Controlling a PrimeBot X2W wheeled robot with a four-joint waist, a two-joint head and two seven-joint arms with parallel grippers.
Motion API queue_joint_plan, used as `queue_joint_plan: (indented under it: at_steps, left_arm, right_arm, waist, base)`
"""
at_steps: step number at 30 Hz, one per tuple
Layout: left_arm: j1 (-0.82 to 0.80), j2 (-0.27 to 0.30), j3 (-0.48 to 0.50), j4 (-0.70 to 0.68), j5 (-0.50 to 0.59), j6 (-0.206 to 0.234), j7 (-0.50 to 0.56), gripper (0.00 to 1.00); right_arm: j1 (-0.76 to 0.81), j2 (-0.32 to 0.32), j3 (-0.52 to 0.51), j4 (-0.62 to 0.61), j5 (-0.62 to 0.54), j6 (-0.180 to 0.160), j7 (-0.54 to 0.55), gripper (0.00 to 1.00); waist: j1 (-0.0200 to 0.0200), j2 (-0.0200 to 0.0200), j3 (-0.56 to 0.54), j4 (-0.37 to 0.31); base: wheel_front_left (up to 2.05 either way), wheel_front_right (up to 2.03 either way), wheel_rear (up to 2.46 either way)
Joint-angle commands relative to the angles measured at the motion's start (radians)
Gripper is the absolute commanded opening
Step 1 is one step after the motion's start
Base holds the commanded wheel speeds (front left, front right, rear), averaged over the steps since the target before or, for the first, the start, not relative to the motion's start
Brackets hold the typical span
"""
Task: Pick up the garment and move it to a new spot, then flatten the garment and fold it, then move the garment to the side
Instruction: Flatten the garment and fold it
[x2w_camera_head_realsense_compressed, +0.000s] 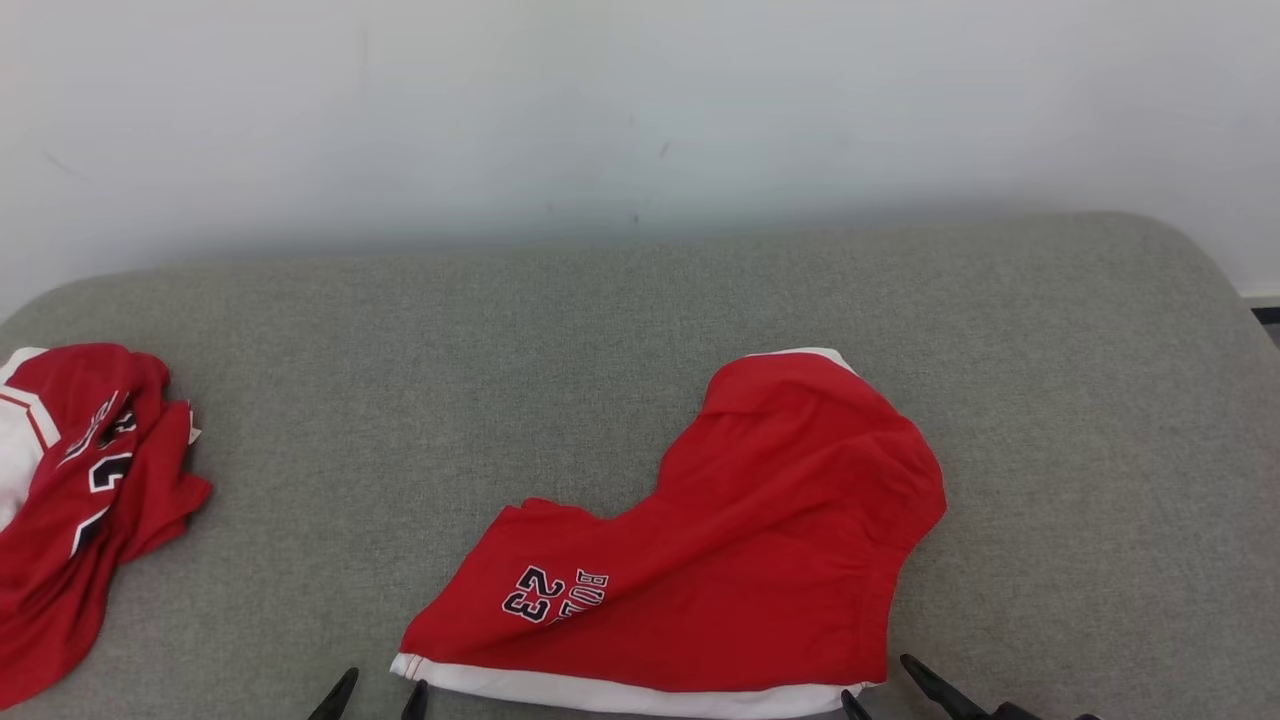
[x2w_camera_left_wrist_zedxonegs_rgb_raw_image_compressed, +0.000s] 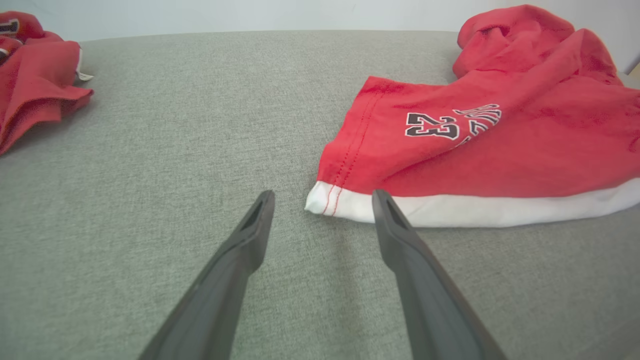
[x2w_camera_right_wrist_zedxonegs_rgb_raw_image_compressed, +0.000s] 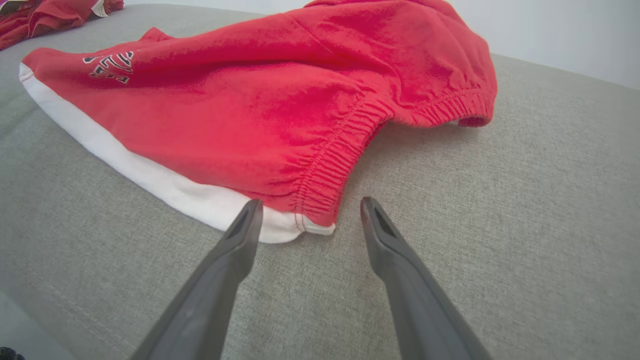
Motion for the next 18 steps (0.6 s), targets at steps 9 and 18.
queue_joint_plan:
  at_steps: [9, 18]
  left_arm:
    - [-0.145, 0.027, -0.120, 0.112, -0.073, 0.002, -0.003, 1.00]
    - [-0.234, 0.044, -0.259, 0.179, -0.191, 0.002, -0.003, 0.00]
  right_arm:
    - [-0.110, -0.049, 0.115, 0.075, 0.009, 0.000, 0.000, 1.00]
    - [-0.165, -0.078, 0.198, 0.094, 0.055, 0.000, 0.000, 0.00]
  waist:
    - [-0.0001, 0.0000, 0.064, -0.007]
    - [-0.0001, 0.0000, 0.069, 0.004]
  base:
    - [0.00, 0.00, 0.00]
    - [0.00, 0.00, 0.00]
